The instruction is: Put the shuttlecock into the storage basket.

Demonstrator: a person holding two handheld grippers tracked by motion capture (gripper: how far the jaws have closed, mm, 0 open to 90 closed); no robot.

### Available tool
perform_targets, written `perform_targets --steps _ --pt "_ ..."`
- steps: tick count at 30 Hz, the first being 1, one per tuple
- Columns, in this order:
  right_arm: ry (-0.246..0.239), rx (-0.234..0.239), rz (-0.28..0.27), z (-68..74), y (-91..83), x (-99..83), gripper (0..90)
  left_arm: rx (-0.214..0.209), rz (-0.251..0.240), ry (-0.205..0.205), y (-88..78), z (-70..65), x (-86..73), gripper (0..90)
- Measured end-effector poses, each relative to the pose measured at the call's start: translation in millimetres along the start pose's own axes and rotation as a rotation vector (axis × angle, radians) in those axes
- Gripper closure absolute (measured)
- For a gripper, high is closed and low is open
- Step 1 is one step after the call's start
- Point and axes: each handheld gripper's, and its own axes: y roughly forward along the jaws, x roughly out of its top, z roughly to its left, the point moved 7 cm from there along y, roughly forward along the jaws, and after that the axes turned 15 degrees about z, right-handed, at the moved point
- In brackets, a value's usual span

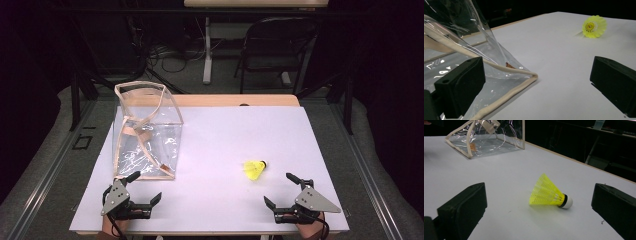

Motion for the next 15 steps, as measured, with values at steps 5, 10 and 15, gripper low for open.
perform_targets --steps 5,10,15 --pt "-0.002 0.000 -0.001 -0.2 0.6 -0.3 0.0 -0.019 -0.004 0.009 0.7 -1.0 2.6 0.0" --pt "-0.005 0.002 0.008 0.7 2.4 -0.5 0.0 -0.066 0.020 0.024 3.3 -4.1 7.8 0.0" --pt "-0.004 0.002 0.011 0.5 2.9 -0.8 0.0 -0.085 0.040 0.031 7.3 -5.5 12.2 0.0"
